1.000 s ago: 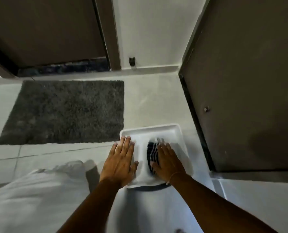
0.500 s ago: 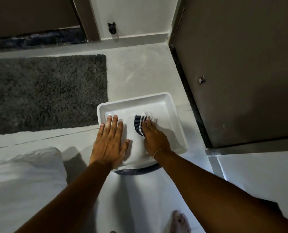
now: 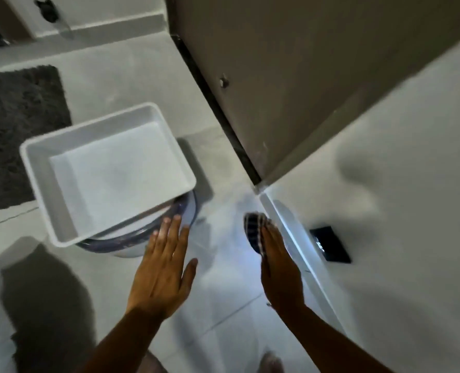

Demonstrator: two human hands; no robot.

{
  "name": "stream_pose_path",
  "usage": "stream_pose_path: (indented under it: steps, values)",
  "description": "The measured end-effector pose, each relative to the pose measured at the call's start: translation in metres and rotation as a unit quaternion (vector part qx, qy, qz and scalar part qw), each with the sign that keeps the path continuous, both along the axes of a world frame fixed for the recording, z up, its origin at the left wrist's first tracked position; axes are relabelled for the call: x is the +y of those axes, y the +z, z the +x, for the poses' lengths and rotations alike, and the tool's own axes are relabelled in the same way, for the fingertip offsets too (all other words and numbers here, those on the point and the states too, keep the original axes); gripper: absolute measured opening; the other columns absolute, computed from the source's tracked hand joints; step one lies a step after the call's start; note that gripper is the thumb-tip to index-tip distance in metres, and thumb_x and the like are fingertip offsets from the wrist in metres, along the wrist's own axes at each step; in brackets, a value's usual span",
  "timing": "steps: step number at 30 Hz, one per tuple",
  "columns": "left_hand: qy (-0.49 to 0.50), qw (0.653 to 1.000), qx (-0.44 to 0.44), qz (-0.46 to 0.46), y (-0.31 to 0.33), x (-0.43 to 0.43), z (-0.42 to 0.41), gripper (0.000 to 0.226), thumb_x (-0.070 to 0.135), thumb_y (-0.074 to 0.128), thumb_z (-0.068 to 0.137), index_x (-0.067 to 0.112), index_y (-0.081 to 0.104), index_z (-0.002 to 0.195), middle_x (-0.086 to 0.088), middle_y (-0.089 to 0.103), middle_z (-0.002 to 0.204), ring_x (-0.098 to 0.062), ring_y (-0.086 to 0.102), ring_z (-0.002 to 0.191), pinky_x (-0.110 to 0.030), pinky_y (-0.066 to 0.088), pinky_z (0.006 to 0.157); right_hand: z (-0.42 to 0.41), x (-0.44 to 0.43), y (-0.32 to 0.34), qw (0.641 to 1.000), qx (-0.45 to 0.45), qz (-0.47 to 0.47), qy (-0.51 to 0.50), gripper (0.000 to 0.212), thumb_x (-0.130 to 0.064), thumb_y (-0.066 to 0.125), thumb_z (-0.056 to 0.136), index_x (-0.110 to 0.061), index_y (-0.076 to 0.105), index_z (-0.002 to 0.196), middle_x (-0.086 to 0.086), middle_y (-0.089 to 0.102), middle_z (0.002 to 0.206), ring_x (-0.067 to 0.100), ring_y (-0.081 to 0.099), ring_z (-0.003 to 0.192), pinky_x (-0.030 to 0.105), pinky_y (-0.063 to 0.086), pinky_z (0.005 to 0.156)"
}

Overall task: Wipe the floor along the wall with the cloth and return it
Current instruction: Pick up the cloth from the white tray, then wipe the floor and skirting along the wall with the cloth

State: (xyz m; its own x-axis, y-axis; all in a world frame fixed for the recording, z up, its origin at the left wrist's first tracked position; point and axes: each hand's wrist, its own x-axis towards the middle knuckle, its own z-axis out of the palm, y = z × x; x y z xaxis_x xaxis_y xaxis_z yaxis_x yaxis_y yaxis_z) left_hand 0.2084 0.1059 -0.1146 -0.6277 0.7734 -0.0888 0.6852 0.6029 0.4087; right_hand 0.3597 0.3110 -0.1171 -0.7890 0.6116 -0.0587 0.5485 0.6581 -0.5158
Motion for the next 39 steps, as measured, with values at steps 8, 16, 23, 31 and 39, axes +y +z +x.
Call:
stream_pose_path:
  steps: [8, 16, 23, 31, 39]
  values:
    - [-0.060, 0.993, -0.040, -0.089, -0.191, 0.043, 0.117, 0.074, 0.051, 0.018, 0.100, 0.006, 0.025, 0.158, -0.012, 0.016, 0.167, -0.035, 0.015, 0.156, -0.033, -0.004, 0.124, 0.185, 0.045, -0.181, 0.976, -0.194, 0.088, -0.054, 0.064, 0.021, 0.061, 0.072, -0.006, 0.060, 0.130, 0.013, 0.057, 0.140, 0.034, 0.049, 0.134, 0.047, 0.055, 0.093]
    - [-0.077, 0.992, -0.006, -0.100, -0.311, 0.076, 0.112, 0.077, 0.051, 0.032, 0.098, 0.001, 0.028, 0.156, -0.021, 0.026, 0.166, -0.036, 0.021, 0.156, -0.045, 0.013, 0.127, 0.223, 0.036, -0.278, 0.965, -0.222, 0.124, 0.071, 0.051, -0.022, 0.026, 0.098, -0.003, 0.044, 0.142, 0.018, 0.045, 0.149, 0.036, 0.039, 0.141, 0.046, 0.019, 0.117]
    - [-0.068, 0.995, 0.035, -0.066, -0.332, 0.076, 0.108, 0.083, 0.056, 0.036, 0.097, 0.002, 0.021, 0.158, -0.019, 0.018, 0.169, -0.034, 0.012, 0.158, -0.045, 0.012, 0.129, 0.110, 0.076, -0.303, 0.988, -0.137, 0.070, -0.023, 0.058, -0.007, 0.037, 0.096, -0.007, 0.021, 0.153, 0.012, 0.027, 0.160, 0.026, 0.023, 0.149, 0.036, 0.008, 0.125]
    - [-0.066, 0.995, 0.018, -0.068, -0.328, 0.077, 0.102, 0.088, 0.060, 0.039, 0.096, 0.000, 0.022, 0.158, -0.020, 0.017, 0.169, -0.035, 0.015, 0.158, -0.053, 0.025, 0.125, 0.160, 0.071, -0.286, 0.986, -0.146, 0.078, 0.012, 0.063, -0.007, 0.044, 0.094, -0.011, 0.022, 0.152, 0.008, 0.025, 0.159, 0.023, 0.024, 0.149, 0.036, 0.012, 0.125]
    - [-0.001, 0.996, 0.023, -0.081, -0.337, 0.099, 0.087, 0.097, 0.068, 0.036, 0.091, 0.006, 0.011, 0.161, -0.016, 0.009, 0.171, -0.031, 0.005, 0.159, -0.050, 0.014, 0.129, 0.048, 0.097, -0.302, 0.995, -0.091, 0.035, 0.010, 0.057, 0.000, 0.045, 0.093, -0.007, 0.033, 0.149, 0.009, 0.030, 0.159, 0.023, 0.021, 0.150, 0.037, 0.014, 0.125]
